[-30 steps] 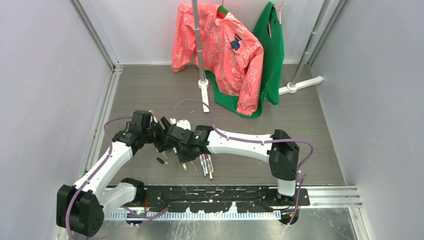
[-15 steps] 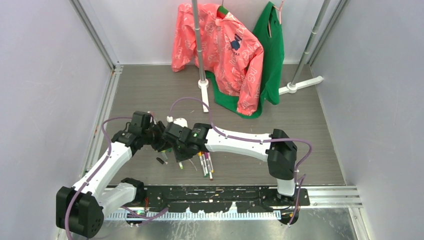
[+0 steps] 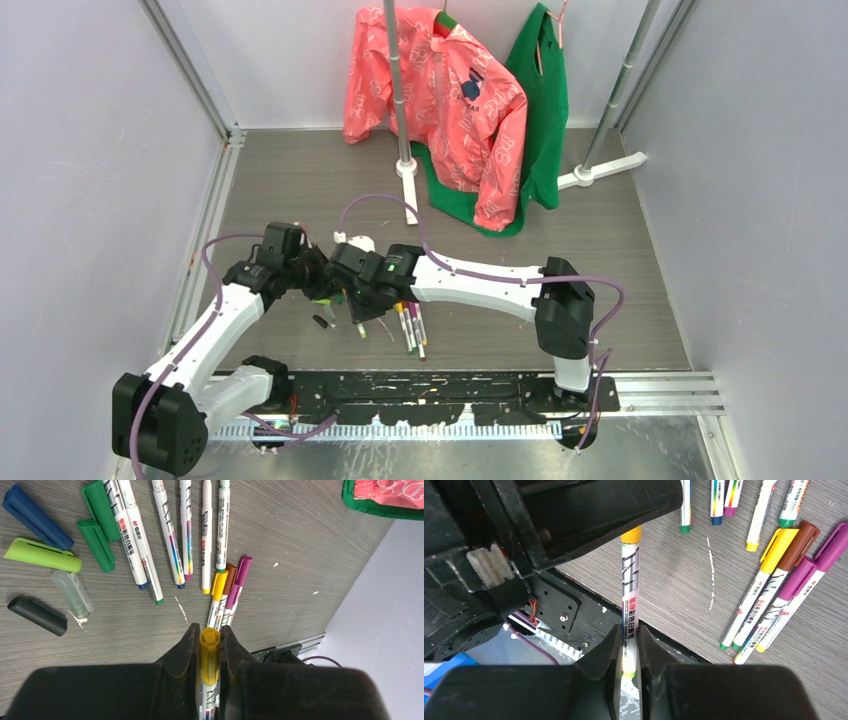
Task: Open the pen caps
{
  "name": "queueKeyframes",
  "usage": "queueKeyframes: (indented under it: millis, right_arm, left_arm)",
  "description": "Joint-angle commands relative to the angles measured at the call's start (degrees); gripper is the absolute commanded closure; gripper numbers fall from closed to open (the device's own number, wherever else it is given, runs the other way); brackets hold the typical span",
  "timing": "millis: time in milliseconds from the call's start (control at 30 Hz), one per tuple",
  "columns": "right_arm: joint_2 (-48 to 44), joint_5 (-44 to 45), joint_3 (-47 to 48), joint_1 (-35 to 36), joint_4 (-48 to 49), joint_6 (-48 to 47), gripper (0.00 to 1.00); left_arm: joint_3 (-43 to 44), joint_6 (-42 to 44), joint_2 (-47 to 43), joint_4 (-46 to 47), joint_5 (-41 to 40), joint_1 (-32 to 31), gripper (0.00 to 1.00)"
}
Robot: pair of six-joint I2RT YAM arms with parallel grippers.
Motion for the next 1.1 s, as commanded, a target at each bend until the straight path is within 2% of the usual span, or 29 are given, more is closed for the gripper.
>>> queueKeyframes:
  millis: [0,167,233,500,733,800,833,867,900,1067]
  right_arm:
    - [-1.4,-0.1,1.2,-0.2,1.7,-0.4,0.99]
    - [-1.8,0.4,2.3,-0.4,2.0,-0.3,0.81]
    - [-1.5,0.3,2.8,-0.6,2.0,-0.3,0.77]
    - [-1.0,0.4,2.3,-1.2,3.7,-0.3,0.7]
    - [-0.9,0.2,1.2,-2.1,5.2,0.3,0.71]
    - [-0.8,0.1,0.8,-2.3,5.4,0.4,0.77]
    - [-0.7,0.2,0.5,-2.3,5.7,0.5,0.84]
    - [-0.7,0.2,0.0,-2.4,6.2,0.5,0.94]
    - [-0.9,0.2,-0.7,-2.3,6.7,0.5,0.98]
    - [-3.6,-0.1,-8.4,-2.3,11.9,1.2,0.99]
  left_arm:
    - [1.2,-1.1,-2.3,2.6,1.3,-0.1,1.0]
    - [1.9,-1.7,-3.6,2.0,2.1,-0.1,1.0]
    - [2.3,-1.9,-3.9,1.4,2.3,-0.2,1.0]
    - [1.7,-2.7,-4.8,1.3,3.1,-0.2,1.0]
    - [1.5,-3.1,-5.0,0.7,3.3,-0.2,1.0]
    - [1.4,-3.5,-4.9,1.0,3.3,-0.2,1.0]
    - [1.2,-3.7,-4.8,1.3,3.2,-0.2,1.0]
    - [0.9,-4.0,-4.9,1.7,3.0,-0.2,1.0]
    - [0.6,-4.2,-4.9,2.2,2.8,-0.2,1.0]
    - [-1.8,-5.7,-4.0,6.2,-0.7,-0.1,1.0]
